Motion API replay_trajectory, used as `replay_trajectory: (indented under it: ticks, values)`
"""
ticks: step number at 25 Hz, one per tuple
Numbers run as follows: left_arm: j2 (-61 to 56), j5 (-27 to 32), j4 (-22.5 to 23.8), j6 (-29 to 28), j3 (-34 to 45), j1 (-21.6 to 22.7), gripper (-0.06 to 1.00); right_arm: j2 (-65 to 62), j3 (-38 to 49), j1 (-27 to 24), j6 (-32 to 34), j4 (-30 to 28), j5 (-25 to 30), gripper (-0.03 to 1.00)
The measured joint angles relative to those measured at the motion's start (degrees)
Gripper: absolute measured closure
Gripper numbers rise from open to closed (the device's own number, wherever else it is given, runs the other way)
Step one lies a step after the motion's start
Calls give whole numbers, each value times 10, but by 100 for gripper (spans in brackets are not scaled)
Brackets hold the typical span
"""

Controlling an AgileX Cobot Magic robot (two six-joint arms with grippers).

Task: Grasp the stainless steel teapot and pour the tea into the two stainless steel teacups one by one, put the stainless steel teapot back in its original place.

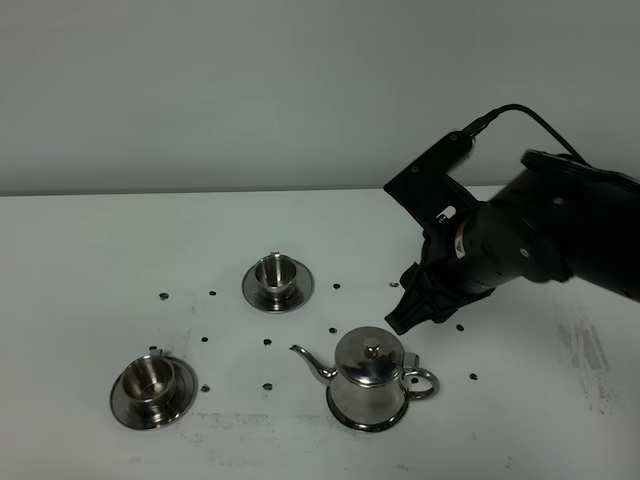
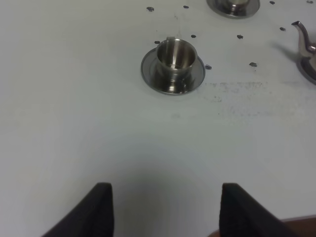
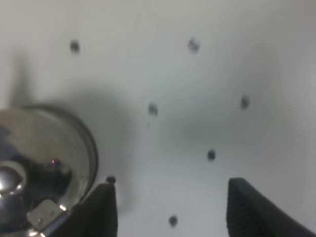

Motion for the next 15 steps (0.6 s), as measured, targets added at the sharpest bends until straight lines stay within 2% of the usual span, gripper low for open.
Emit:
replay_trajectory:
  ticks: [4,6,10,15]
  values:
    - [0,0,0,0,0,0,44,-24,89,-11,0,-17,-112,50]
    - [0,0,0,0,0,0,44,-18,118,-17,0,-17,-142,50]
    - [0,0,0,0,0,0,44,16,128,-21,0,-17,-175,50]
    - [0,0,0,0,0,0,44,46,128,-22,0,-17,-180,50]
